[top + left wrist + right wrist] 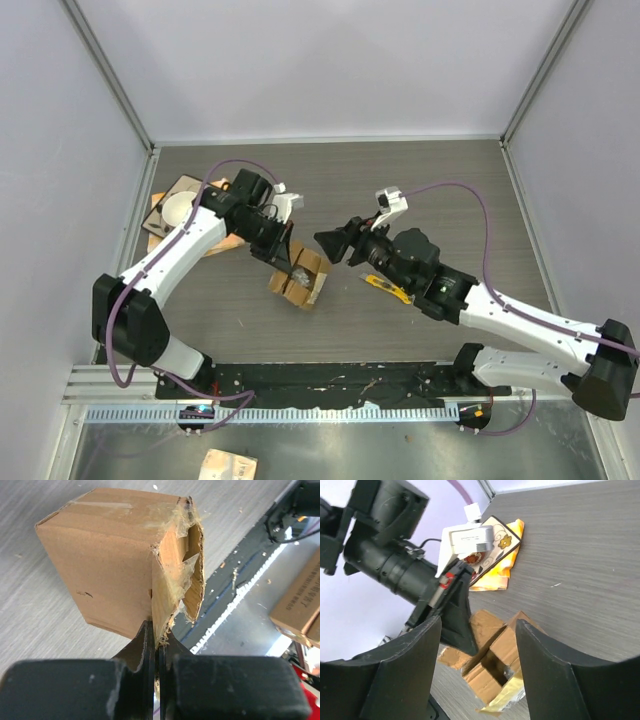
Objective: Unpack the express box
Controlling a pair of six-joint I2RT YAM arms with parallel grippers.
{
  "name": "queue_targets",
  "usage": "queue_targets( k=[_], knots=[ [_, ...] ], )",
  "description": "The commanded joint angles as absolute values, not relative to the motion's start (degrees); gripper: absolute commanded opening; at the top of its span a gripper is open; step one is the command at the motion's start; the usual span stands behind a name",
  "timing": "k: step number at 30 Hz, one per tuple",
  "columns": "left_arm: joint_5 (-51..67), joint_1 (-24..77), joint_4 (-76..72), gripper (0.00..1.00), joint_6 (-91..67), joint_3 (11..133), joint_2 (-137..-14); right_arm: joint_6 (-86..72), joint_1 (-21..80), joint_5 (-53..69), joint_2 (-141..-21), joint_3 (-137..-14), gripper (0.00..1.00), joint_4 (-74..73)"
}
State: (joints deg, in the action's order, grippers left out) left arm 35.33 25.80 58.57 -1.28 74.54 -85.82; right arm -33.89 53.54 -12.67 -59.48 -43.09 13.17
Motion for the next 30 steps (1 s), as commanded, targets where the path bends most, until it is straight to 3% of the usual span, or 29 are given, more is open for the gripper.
queue_targets(
  k=[1,4,8,13,26,30],
  knots=[
    [28.57,26.19,54.58,0.00,-3.07,74.18,-82.97,-21.81,60.28,-15.38,-61.24,-49.47,0.65,4.67],
    [28.04,26.37,54.14,0.00,-3.69,74.09,-82.88,-18.29,65.73,-17.04,-64.41,-51.59,0.46,2.46],
    [28.56,26.81,54.58,0.00,-4.13,73.92,-83.14,-14.07,73.11,-25.47,-70.47,-50.89,0.38,2.11],
    [29.09,27.42,54.75,0.00,-4.31,73.39,-82.62,-13.62,75.15,-29.97,-76.02,-51.06,0.24,2.63],
    [31.29,28.39,54.84,0.00,-5.89,72.77,-81.39,-26.61,73.66,-33.49,-84.99,-51.59,0.26,11.67],
    [32.08,28.39,55.19,0.00,-5.89,72.69,-81.04,-30.58,72.95,-35.94,-85.78,-50.72,0.33,13.01]
  ],
)
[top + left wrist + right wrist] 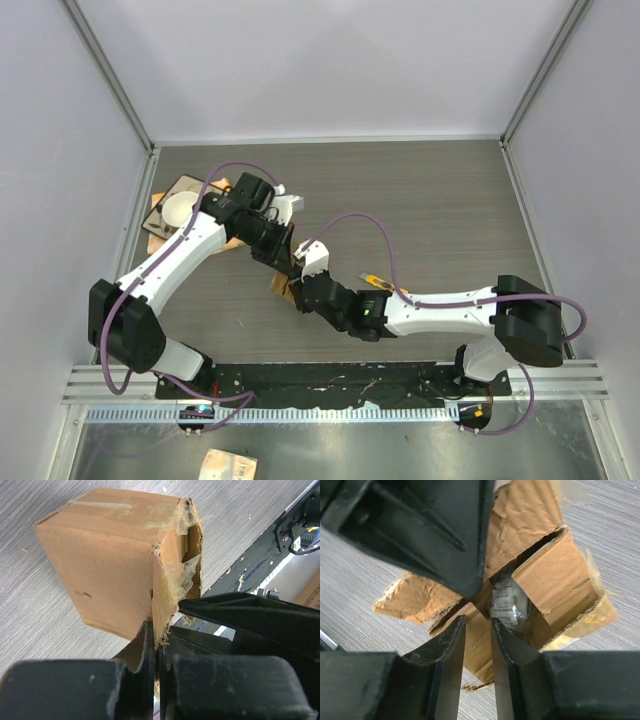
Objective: Unpack the express box
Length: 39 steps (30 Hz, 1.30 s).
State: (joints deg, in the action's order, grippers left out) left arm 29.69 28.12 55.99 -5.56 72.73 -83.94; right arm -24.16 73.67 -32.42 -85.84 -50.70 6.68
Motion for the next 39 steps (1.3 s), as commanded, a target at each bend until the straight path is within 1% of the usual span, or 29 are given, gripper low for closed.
queue_targets(
  k=[1,3,7,11,13,16,17,20,21,23,24,26,28,31,32,35,37,39],
  knots=[
    [32.25,28.39,55.46,0.00,-5.89,72.69,-80.95,-31.37,72.34,-36.99,-85.52,-49.67,0.36,13.36],
    [32.95,28.48,55.63,0.00,-6.06,72.60,-80.86,-34.52,71.37,-38.49,-84.99,-48.87,0.41,13.10],
    [33.75,28.48,55.81,0.00,-6.33,72.60,-80.60,-40.77,68.21,-39.99,-83.23,-45.97,0.48,12.48],
    [35.77,28.48,55.99,0.00,-7.03,72.69,-80.68,-42.01,67.24,-39.64,-84.81,-47.98,0.50,9.16],
    [37.25,28.48,55.99,0.00,-7.56,72.77,-80.94,-42.71,67.15,-40.34,-86.39,-49.56,0.54,7.83],
    [40.06,28.48,56.16,0.00,-7.91,72.69,-81.21,-42.02,67.24,-39.64,-86.57,-48.26,0.59,12.73],
    [40.95,28.48,56.16,0.00,-7.91,72.69,-81.21,-41.32,67.24,-39.29,-86.49,-47.73,0.60,16.83],
    [43.32,28.48,55.99,0.00,-8.00,72.42,-81.56,-39.47,67.24,-38.06,-87.10,-46.58,0.64,23.18],
    [43.77,28.48,55.99,0.00,-7.91,72.77,-81.74,-39.20,67.24,-38.32,-87.45,-46.58,0.68,24.07],
    [45.43,28.48,56.08,0.00,-7.91,73.39,-82.09,-39.99,67.32,-38.32,-88.15,-45.45,0.70,28.27],
    [46.05,28.48,56.16,0.00,-8.00,73.65,-82.09,-40.08,67.32,-38.23,-88.50,-44.48,0.72,30.65],
    [47.98,28.48,55.81,0.00,-8.35,74.26,-82.26,-41.39,67.32,-38.84,-90.25,-43.68,0.75,32.51],
    [49.39,28.48,55.46,0.00,-8.61,74.79,-82.44,-43.85,67.33,-39.72,-91.92,-45.08,0.75,31.55],
    [51.94,28.48,54.93,0.00,-9.23,75.06,-82.97,-44.82,67.33,-37.10,-95.88,-45.87,0.72,36.90],
    [52.47,28.48,54.84,0.00,-9.40,75.06,-83.06,-44.82,67.32,-36.22,-96.93,-46.40,0.67,39.09],
    [53.44,28.48,54.76,0.00,-9.40,74.71,-83.58,-46.14,67.15,-33.84,-100.45,-48.43,0.57,42.60],
    [54.14,28.48,54.76,0.00,-9.23,74.18,-83.67,-47.36,66.89,-32.96,-101.95,-47.73,0.54,46.30],
    [54.75,28.48,54.58,0.00,-9.32,73.57,-83.76,-47.81,66.10,-31.12,-102.83,-47.64,0.46,50.27]
  ],
)
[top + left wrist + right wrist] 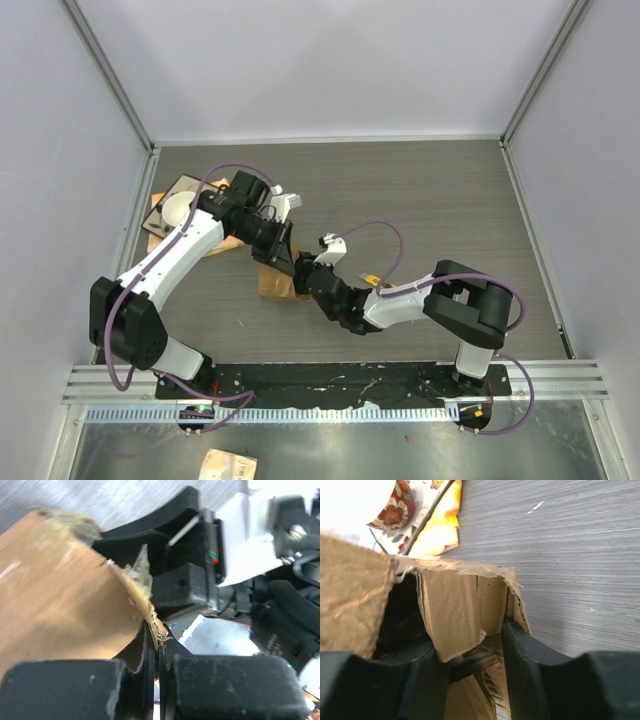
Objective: Unpack the express box
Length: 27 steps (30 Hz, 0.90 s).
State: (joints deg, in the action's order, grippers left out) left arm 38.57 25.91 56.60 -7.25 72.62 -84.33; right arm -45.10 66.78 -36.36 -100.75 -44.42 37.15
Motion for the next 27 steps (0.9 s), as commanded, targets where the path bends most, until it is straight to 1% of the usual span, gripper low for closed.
queue_targets(
  k=[1,2,4,5,7,8,9,15,17,21,25,27],
  knots=[
    [54.93,28.48,54.58,0.00,-9.23,73.48,-83.85,-48.07,66.01,-31.03,-103.35,-48.07,0.43,50.45],
    [54.93,28.48,54.67,0.00,-9.23,73.48,-83.85,-47.99,65.92,-30.76,-103.53,-48.08,0.35,50.45],
    [54.49,28.48,55.11,0.00,-8.70,73.65,-83.85,-47.90,65.83,-30.50,-103.01,-47.82,0.28,50.54],
    [53.97,28.48,55.28,0.00,-8.53,73.74,-83.85,-47.73,65.74,-30.41,-102.66,-47.29,0.18,50.54],
    [52.74,28.48,55.37,0.00,-8.18,73.65,-83.76,-47.73,65.57,-30.76,-100.56,-45.01,0.10,51.23],
    [50.65,28.48,55.37,0.00,-8.17,73.57,-83.76,-47.12,65.57,-30.85,-99.59,-44.13,0.04,51.24],
    [49.58,28.48,55.20,0.00,-8.17,73.30,-83.85,-46.85,65.48,-30.94,-98.54,-42.29,0.01,51.07],
    [36.85,28.30,53.97,0.00,-10.02,72.68,-85.25,-44.48,65.48,-29.71,-87.38,-32.89,0.01,50.89],
    [36.56,27.60,53.97,0.00,-10.45,72.86,-86.13,-43.51,66.09,-29.88,-83.87,-31.12,0.01,48.79],
    [35.33,26.37,53.88,0.00,-11.25,73.83,-87.54,-40.52,66.53,-29.62,-72.11,-26.73,0.01,44.66],
    [35.68,25.23,53.96,0.00,-11.86,75.23,-88.33,-39.03,66.53,-28.74,-64.80,-25.58,0.01,36.77],
    [35.68,24.79,53.97,0.00,-11.95,75.93,-88.16,-38.50,66.62,-27.69,-62.59,-24.79,0.01,35.42]
  ],
)
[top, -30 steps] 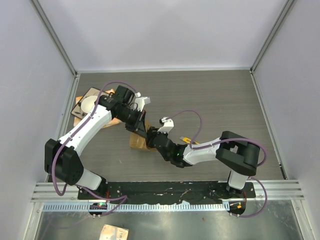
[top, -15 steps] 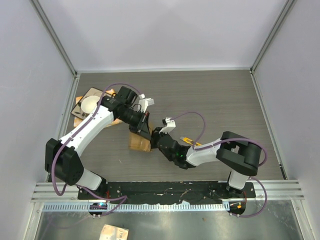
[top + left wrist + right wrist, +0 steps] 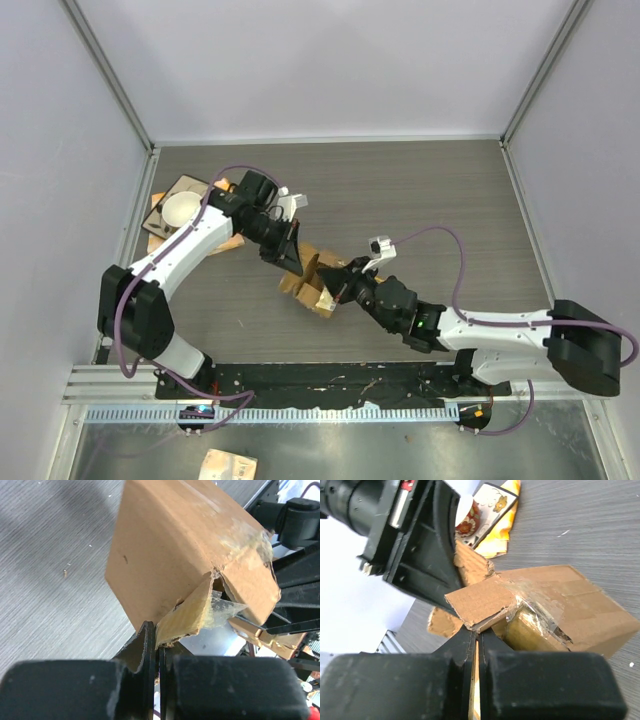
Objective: Unpack the express box
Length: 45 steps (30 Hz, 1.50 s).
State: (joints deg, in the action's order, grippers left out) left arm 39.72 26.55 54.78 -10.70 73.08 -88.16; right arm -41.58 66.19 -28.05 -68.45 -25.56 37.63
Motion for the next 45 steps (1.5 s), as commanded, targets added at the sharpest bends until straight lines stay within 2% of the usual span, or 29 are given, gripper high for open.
queue_targets(
  k=[1,17,19,20,22,23,25,26,29,31,36,38,44,45],
  knots=[
    [35.77,24.70,53.96,0.00,-11.95,76.11,-87.98,-38.41,66.53,-27.60,-61.19,-24.87,0.01,33.07],
    [33.75,24.52,53.53,0.01,-9.32,72.87,-83.67,-36.04,66.53,-28.74,-54.58,-28.47,0.01,17.85],
    [33.84,24.52,53.61,0.08,-8.79,71.81,-83.50,-36.12,66.53,-30.05,-53.18,-29.00,0.01,15.57],
    [33.84,24.52,53.53,0.17,-8.53,71.46,-83.50,-36.04,66.53,-30.41,-53.00,-28.92,0.01,15.47],
    [33.58,24.52,53.61,0.29,-7.56,70.67,-83.23,-35.60,66.53,-30.50,-52.65,-28.74,0.01,16.43],
    [33.14,24.52,53.61,0.46,-7.38,70.40,-83.23,-35.25,66.53,-30.06,-52.82,-28.65,0.01,17.13],
    [31.04,24.52,53.96,0.66,-6.86,70.49,-82.97,-34.11,66.53,-29.71,-54.83,-29.26,0.01,17.49],
    [30.16,24.52,54.05,0.81,-6.59,70.75,-82.88,-33.49,66.53,-28.84,-55.80,-30.40,0.01,17.32],
    [27.34,24.52,54.84,0.96,-6.07,73.12,-81.48,-32.35,66.53,-27.16,-60.46,-33.12,0.01,16.18],
    [26.72,24.52,56.33,1.00,-4.76,77.15,-80.60,-31.99,66.53,-26.02,-62.48,-34.10,0.01,15.73],
    [30.39,24.61,57.48,1.00,1.04,84.72,-75.25,-29.97,66.53,-24.53,-66.53,-37.09,0.01,14.50],
    [32.51,25.57,54.06,1.00,5.68,82.72,-71.22,-29.45,66.53,-23.47,-67.32,-37.44,0.01,14.94],
    [41.48,28.12,56.68,1.00,18.52,76.39,-70.75,-28.74,66.53,-18.20,-68.73,-37.53,0.01,17.66],
    [43.31,28.39,58.86,1.00,24.46,75.59,-70.66,-28.65,66.53,-18.19,-69.08,-37.70,0.01,17.23]
  ],
)
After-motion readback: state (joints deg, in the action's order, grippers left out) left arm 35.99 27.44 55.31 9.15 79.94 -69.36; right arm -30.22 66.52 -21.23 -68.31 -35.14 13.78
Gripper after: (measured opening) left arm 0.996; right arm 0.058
